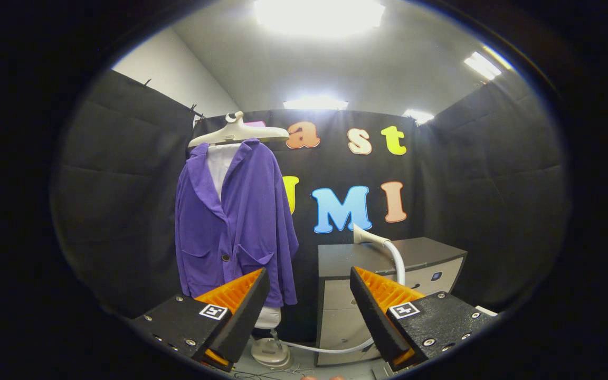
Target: Iron the clothes twice with a garment steamer, once on the left side and once on the right side.
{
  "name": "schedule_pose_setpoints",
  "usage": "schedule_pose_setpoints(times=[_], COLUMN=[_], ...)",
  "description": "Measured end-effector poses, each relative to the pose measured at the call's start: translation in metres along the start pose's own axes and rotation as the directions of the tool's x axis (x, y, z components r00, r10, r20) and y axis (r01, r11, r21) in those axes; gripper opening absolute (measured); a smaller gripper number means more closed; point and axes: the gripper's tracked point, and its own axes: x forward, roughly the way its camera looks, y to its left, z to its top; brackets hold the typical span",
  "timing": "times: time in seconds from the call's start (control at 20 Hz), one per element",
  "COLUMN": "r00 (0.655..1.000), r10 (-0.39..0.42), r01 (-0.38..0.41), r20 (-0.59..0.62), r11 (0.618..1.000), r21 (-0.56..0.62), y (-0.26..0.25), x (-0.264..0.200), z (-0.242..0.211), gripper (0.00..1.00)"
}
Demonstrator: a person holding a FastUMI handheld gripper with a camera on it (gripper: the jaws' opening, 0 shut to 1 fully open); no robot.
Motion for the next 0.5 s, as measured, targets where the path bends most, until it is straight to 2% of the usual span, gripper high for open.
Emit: schedule_pose_setpoints(times=[0.5], r00=[1.0], r10=[-0.026], r01=[0.026], r20=[-0.004], r11=[1.0], r21=[0.001], y=[-0.028], x=[0.001], z=[0.017], gripper=[0.94])
